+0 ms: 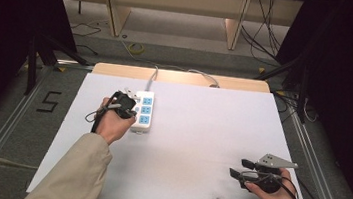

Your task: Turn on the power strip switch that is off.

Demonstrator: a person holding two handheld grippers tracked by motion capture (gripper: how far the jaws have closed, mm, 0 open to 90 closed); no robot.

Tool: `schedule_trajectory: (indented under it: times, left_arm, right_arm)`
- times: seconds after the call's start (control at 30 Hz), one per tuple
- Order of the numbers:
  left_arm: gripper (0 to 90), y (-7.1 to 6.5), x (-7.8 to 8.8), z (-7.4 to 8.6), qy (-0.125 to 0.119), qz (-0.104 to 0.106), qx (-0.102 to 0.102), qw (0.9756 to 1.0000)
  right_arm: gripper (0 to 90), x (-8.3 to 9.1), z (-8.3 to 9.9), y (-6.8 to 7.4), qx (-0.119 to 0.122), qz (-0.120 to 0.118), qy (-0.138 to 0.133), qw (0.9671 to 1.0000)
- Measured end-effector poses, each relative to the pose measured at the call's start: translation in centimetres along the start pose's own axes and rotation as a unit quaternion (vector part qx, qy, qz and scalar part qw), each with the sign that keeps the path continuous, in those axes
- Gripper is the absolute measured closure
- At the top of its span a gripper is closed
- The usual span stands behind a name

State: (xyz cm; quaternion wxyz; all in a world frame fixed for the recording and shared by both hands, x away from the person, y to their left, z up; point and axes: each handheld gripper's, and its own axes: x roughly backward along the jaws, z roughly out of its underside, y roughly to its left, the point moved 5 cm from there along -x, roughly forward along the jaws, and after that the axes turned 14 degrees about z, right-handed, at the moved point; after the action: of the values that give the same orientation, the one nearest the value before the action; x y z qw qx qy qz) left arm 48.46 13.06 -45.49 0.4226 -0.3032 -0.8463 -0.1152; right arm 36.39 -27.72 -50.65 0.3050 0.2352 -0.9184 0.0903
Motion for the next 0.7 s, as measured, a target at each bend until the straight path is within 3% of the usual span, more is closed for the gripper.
schedule_trajectory:
  times: [0.7]
  left_arm:
    - [89.8, 0.35, -0.64, -0.81, 0.013, -0.004, 0.002, 0.9999]
  right_arm:
    - [36.8, -0.03, 0.00, 0.02, 0.000, -0.001, 0.001, 1.0000]
